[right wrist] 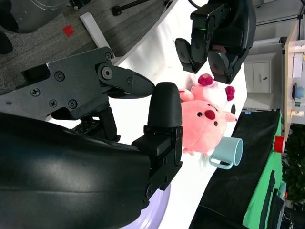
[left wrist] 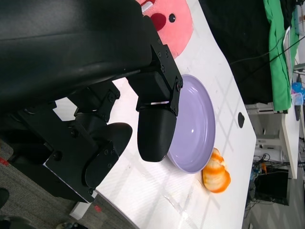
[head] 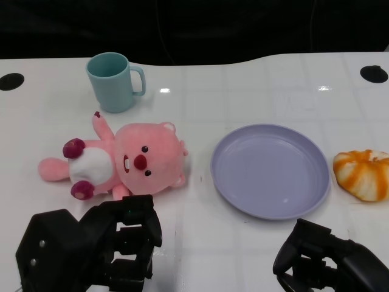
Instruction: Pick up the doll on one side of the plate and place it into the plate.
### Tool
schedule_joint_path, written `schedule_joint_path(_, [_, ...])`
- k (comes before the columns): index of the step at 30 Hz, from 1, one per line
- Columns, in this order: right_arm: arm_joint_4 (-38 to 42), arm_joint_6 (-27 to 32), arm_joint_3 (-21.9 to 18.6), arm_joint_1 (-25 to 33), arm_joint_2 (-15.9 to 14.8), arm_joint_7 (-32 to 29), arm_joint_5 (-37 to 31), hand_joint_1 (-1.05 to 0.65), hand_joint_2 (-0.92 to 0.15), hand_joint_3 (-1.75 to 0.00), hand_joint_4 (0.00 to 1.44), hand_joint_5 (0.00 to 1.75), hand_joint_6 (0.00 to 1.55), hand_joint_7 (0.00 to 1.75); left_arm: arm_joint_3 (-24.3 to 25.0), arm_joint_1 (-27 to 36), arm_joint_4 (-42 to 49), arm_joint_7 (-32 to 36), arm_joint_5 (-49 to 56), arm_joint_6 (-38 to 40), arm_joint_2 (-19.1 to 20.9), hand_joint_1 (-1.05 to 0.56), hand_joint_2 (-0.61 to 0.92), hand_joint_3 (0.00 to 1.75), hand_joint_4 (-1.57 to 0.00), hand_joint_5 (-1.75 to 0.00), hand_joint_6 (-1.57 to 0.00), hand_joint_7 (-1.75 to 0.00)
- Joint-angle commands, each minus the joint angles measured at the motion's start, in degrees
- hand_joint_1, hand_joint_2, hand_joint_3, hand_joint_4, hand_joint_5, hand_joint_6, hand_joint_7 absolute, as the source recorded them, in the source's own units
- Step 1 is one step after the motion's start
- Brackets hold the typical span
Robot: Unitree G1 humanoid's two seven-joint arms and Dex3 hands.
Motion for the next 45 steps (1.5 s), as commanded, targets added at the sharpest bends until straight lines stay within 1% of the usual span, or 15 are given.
schedule_joint_path(1, [0.48,-0.79,-0.4,-0.09,-0.25,-0.19,-0.11,-0.23,-0.85,-0.64,0.65,1.75,0.45,1.66,0.41,-0.35,-0.02,-0.49,-0.42,-0.2,0.34,0.01,0.36,1.51,-0.92,-1.75,-0.9,-1.54])
schedule_joint_path(8, [0.58,-0.28,-0.67,-0.48,0.06,0.0,0.91,-0.24,-0.85,-0.64,0.65,1.75,0.45,1.65,0.47,-0.62,-0.04,-0.34,-0.37,0.12,0.36,0.0,0.36,1.5,-0.91,-1.74,-0.88,-1.55])
schedule_joint_path(27, [0.25,-0.73,-0.39,-0.33,-0.2,-0.05,0.32,-0.24,-0.85,-0.64,0.66,1.75,0.46,1.66,0.55,-0.46,-0.43,-0.12,0.1,-0.21,0.52,0.0,0.37,1.48,-0.91,-1.74,-0.88,-1.54])
schedule_joint_path(31, [-0.1,-0.03,-0.47,-0.27,-0.24,0.01,0.66,-0.23,-0.85,-0.65,0.66,1.75,0.46,1.66,0.52,-0.5,-0.69,0.11,0.06,0.13,0.3,0.0,0.35,1.49,-0.91,-1.7,-0.88,-1.53])
schedule_joint_path(34, [-0.13,-0.08,-0.59,-0.21,-0.23,-0.01,0.73,-0.23,-0.85,-0.65,0.66,1.75,0.46,1.67,0.95,-0.71,-0.94,0.32,-0.4,0.28,-0.01,0.01,0.37,1.46,-0.9,-1.62,-0.86,-1.44])
schedule_joint_path(35, [-0.16,-0.02,-0.62,-0.2,-0.22,-0.03,0.77,-0.23,-0.85,-0.65,0.66,1.75,0.46,1.67,1.15,-0.79,-1.15,0.43,-0.57,0.52,-0.09,0.01,0.39,1.43,-0.86,-1.57,-0.84,-1.35])
schedule_joint_path(37, [-0.2,-0.01,-0.6,-0.2,-0.21,-0.05,0.78,-0.22,-0.85,-0.66,0.65,1.75,0.45,1.67,1.64,-0.78,-1.72,0.72,-0.59,0.41,-0.3,0.02,0.41,1.39,-0.83,-1.51,-0.83,-1.25])
schedule_joint_path(38, [-0.24,-0.02,-0.52,-0.19,-0.22,-0.08,0.67,-0.22,-0.85,-0.66,0.65,1.75,0.45,1.67,1.83,-0.68,-2.13,0.89,-0.4,0.27,-0.4,0.02,0.42,1.36,-0.8,-1.46,-0.82,-1.17])
schedule_joint_path(40, [-0.17,-0.29,-0.36,-0.19,-0.31,-0.08,0.35,-0.22,-0.85,-0.66,0.65,1.75,0.45,1.67,2.07,-0.47,-2.96,1.08,0.22,-0.37,-0.39,0.02,0.44,1.29,-0.76,-1.4,-0.79,-1.06])
schedule_joint_path(41, [-0.09,-0.45,-0.28,-0.19,-0.33,-0.06,0.22,-0.22,-0.85,-0.66,0.65,1.75,0.45,1.66,2.12,-0.4,-3.17,1.03,0.65,-1.05,-0.23,0.01,0.46,1.24,-0.73,-1.34,-0.74,-0.98])
schedule_joint_path(43, [0.0,-0.51,-0.23,-0.21,-0.28,0.0,0.29,-0.22,-0.85,-0.66,0.66,1.75,0.45,1.66,2.25,-0.47,-3.49,1.08,1.55,-2.52,0.06,0.01,0.47,1.2,-0.71,-1.3,-0.72,-0.9])
schedule_joint_path(44, [-0.01,-0.44,-0.26,-0.24,-0.25,0.03,0.4,-0.22,-0.84,-0.67,0.66,1.75,0.45,1.67,2.4,-0.63,-3.74,1.3,2.09,-3.3,0.16,-0.02,0.49,1.12,-0.68,-1.23,-0.69,-0.79])
schedule_joint_path(45, [-0.04,-0.41,-0.31,-0.24,-0.28,0.07,0.46,-0.22,-0.84,-0.67,0.66,1.75,0.45,1.67,2.57,-0.79,-4.26,1.54,2.62,-3.71,0.27,-0.06,0.5,1.06,-0.66,-1.2,-0.67,-0.72])
